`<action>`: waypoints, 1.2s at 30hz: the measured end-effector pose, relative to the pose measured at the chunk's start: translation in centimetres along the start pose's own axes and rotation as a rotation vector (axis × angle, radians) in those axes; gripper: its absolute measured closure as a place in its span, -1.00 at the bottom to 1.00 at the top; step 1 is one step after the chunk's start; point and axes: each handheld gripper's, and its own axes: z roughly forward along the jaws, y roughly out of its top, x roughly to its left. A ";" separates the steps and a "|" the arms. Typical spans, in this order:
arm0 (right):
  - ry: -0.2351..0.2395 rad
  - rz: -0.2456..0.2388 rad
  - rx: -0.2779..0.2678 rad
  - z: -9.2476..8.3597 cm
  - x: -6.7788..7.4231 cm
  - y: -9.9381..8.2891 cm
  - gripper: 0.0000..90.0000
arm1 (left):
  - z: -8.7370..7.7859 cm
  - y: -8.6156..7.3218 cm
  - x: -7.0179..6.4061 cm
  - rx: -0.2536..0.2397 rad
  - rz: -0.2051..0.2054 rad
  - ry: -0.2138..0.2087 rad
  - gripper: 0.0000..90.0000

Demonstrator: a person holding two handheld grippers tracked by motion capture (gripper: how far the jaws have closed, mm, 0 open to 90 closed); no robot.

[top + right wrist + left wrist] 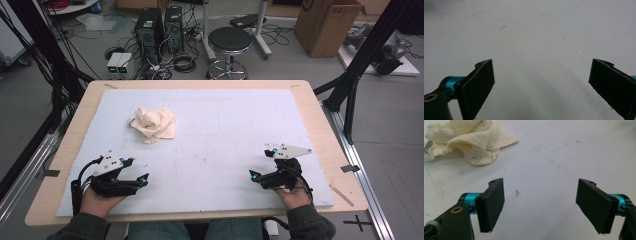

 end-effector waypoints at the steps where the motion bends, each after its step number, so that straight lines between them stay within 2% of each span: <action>1: 0.000 0.000 0.000 0.0 0.0 0.0 -0.88 | 0.0 0.0 0.0 0.000 0.000 0.000 -0.48; 4: 0.004 0.012 0.002 0.0 -0.1 -0.1 -0.88 | 0.1 0.0 0.0 0.003 0.000 0.001 -0.48; 36: -0.008 -0.009 -0.014 -0.3 0.3 0.1 -0.88 | 0.0 0.1 -0.2 -0.007 0.006 -0.012 -0.48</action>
